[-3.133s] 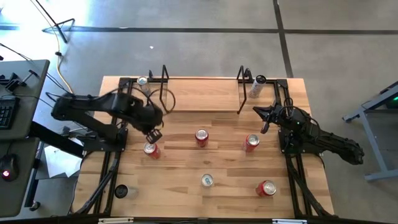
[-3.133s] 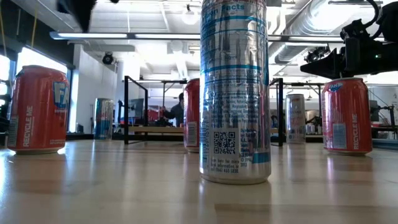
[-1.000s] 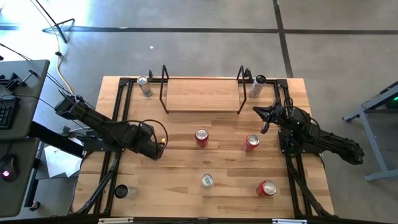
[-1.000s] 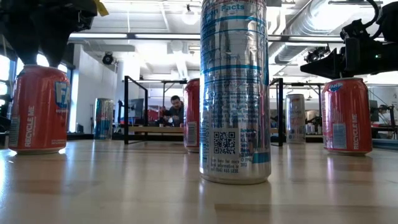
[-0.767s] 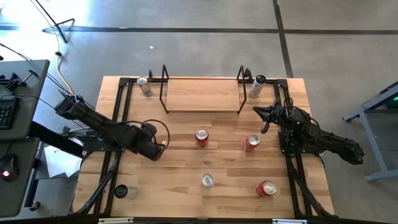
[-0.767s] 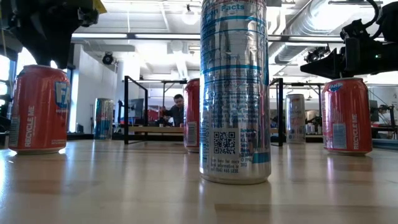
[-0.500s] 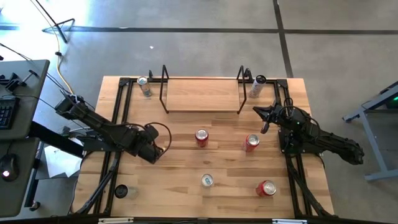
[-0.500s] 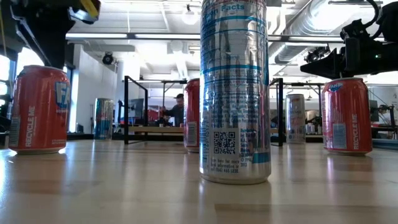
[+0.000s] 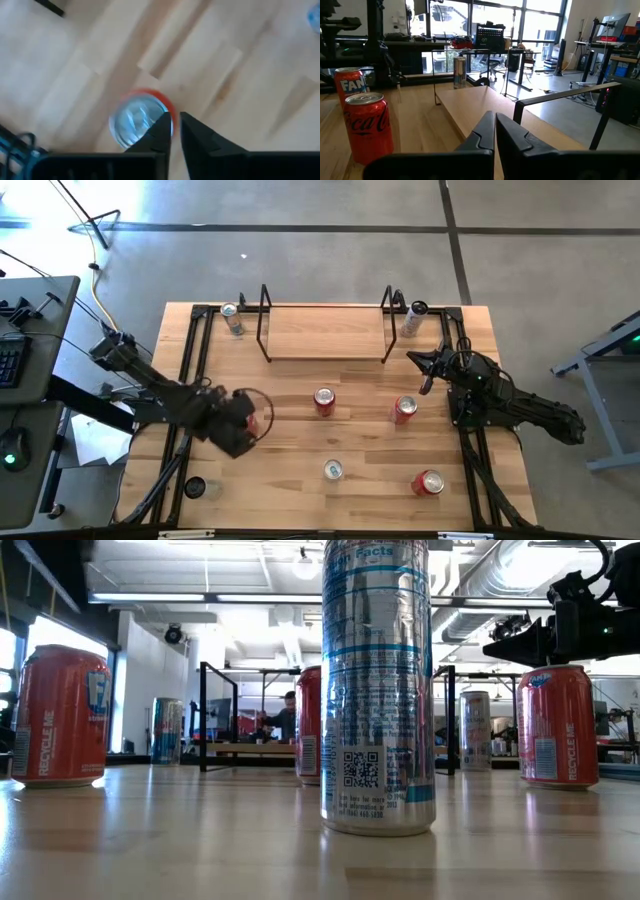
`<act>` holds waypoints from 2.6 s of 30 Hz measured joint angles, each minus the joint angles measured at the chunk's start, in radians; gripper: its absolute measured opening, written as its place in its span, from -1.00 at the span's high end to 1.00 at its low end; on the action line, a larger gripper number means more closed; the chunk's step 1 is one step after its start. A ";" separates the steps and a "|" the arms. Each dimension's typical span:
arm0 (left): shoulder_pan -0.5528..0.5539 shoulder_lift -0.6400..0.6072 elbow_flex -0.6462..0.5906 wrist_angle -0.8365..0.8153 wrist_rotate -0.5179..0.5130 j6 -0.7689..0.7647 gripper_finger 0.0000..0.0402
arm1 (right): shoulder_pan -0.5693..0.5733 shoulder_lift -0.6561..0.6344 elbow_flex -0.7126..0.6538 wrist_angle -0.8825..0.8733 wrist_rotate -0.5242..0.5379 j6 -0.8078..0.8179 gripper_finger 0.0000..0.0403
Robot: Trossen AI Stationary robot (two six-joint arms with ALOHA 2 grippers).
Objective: Place canned beverage on shelf
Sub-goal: Put the left red soda can on the shelf
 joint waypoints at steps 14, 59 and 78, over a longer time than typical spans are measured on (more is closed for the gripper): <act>-0.321 0.000 -0.289 0.200 -0.215 -0.569 0.96 | 0.000 0.000 0.000 0.000 0.000 0.000 1.00; -0.145 0.000 -0.743 0.486 -0.871 -0.635 1.00 | 0.000 0.000 0.000 0.000 0.000 0.000 1.00; -0.117 -0.115 -0.583 0.528 -0.635 -0.216 1.00 | 0.000 0.000 0.000 0.000 0.000 0.000 1.00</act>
